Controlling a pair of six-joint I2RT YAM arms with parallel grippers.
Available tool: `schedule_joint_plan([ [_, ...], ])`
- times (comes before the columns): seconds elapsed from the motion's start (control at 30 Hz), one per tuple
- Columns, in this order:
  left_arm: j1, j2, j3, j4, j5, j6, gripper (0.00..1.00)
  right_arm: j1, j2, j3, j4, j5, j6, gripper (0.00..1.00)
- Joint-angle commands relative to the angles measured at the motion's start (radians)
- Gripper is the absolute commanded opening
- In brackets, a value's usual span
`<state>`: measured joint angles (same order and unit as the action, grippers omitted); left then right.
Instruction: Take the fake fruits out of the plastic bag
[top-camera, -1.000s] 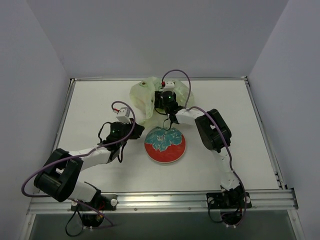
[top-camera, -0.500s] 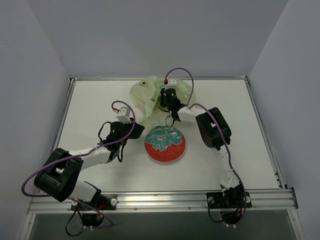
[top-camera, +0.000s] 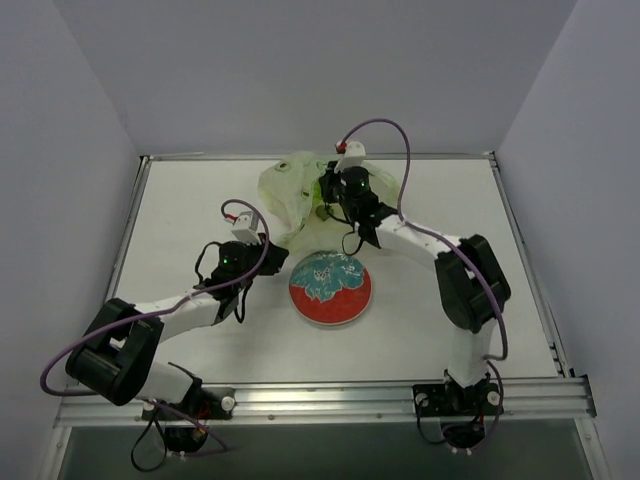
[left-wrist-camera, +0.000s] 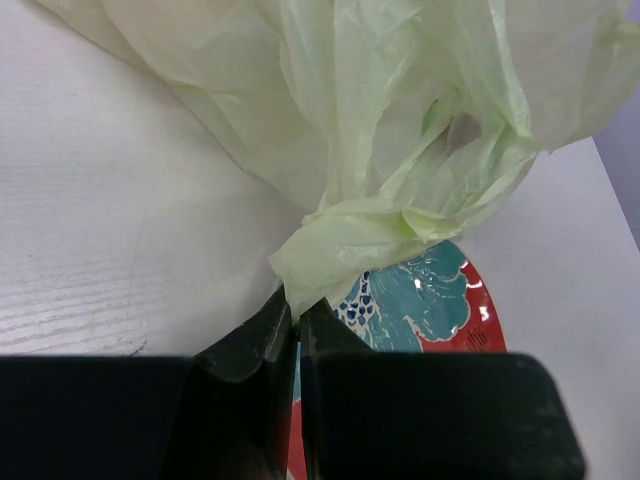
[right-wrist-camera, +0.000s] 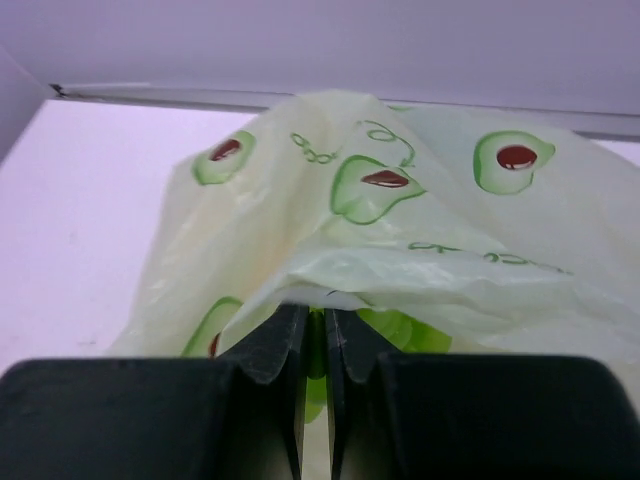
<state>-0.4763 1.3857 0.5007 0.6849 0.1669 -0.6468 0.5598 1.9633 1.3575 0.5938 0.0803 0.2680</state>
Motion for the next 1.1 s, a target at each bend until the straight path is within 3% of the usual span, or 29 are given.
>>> schedule_joint_plan([
  [0.0, 0.008, -0.043, 0.038, 0.036, -0.01, 0.015, 0.02, 0.06, -0.168, -0.13, 0.014, 0.025, 0.026, 0.0],
  [0.3, 0.008, -0.065, 0.033, 0.024, -0.027, 0.027, 0.02, 0.251, -0.576, -0.414, -0.034, 0.199, 0.04, 0.0],
  [0.6, 0.016, -0.063, 0.036, 0.022, -0.026, 0.026, 0.02, 0.44, -0.875, -0.569, -0.296, 0.285, 0.1, 0.0],
  [0.77, 0.018, -0.059, 0.033, 0.024, -0.029, 0.026, 0.02, 0.462, -0.888, -0.646, -0.298, 0.337, 0.142, 0.0],
  [1.07, 0.021, -0.08, 0.03, 0.013, -0.035, 0.033, 0.02, 0.492, -0.726, -0.701, -0.19, 0.438, 0.166, 0.0],
])
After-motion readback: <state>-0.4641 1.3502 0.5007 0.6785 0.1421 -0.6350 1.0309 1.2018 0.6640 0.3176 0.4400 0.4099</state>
